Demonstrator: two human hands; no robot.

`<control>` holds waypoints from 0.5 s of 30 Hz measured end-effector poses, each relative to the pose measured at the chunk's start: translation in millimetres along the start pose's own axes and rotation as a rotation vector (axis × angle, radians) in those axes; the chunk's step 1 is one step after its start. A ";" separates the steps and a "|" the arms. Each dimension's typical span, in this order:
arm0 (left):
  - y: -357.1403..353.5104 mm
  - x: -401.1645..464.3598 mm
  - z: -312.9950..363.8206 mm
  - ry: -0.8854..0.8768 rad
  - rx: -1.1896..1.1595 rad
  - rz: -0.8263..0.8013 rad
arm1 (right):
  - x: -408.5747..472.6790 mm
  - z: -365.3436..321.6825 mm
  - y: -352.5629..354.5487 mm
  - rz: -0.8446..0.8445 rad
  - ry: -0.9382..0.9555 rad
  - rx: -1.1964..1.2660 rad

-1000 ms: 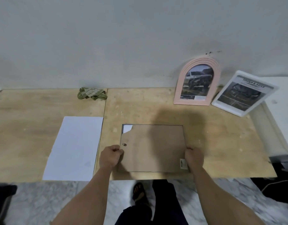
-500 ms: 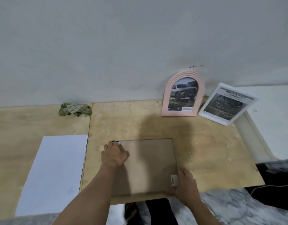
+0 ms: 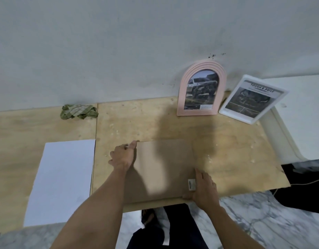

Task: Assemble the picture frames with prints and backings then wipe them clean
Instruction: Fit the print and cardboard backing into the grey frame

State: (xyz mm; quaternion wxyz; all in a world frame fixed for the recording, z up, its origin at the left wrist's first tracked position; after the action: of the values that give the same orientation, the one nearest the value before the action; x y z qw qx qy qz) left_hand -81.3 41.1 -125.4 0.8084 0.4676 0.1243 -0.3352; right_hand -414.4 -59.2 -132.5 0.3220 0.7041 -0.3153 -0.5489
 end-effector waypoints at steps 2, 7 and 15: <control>4.1 -2.8 -0.3 0.009 -0.027 0.011 | -1.3 -1.1 -2.5 -0.038 -0.025 0.036; 16.1 -5.7 -1.0 -0.001 -0.128 0.005 | 2.7 0.0 18.7 0.022 -0.080 0.346; 1.7 -19.9 38.1 -0.097 -0.491 -0.087 | 21.2 33.8 104.9 -0.022 -0.178 1.146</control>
State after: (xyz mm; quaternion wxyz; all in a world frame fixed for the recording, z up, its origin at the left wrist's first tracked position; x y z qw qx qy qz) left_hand -99.3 18.1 -93.8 0.8876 0.2349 0.1832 -0.3514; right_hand -452.7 -142.1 -67.2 -0.1440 0.7204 -0.5807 -0.3508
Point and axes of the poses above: each hand's wrist, its own x-axis towards the middle knuckle, its own y-axis out of the back of the hand, z = x × y, the point moved 10 cm from there along x, towards the middle knuckle, and after that the axes turned 9 degrees about -y, right-handed, at the moved point
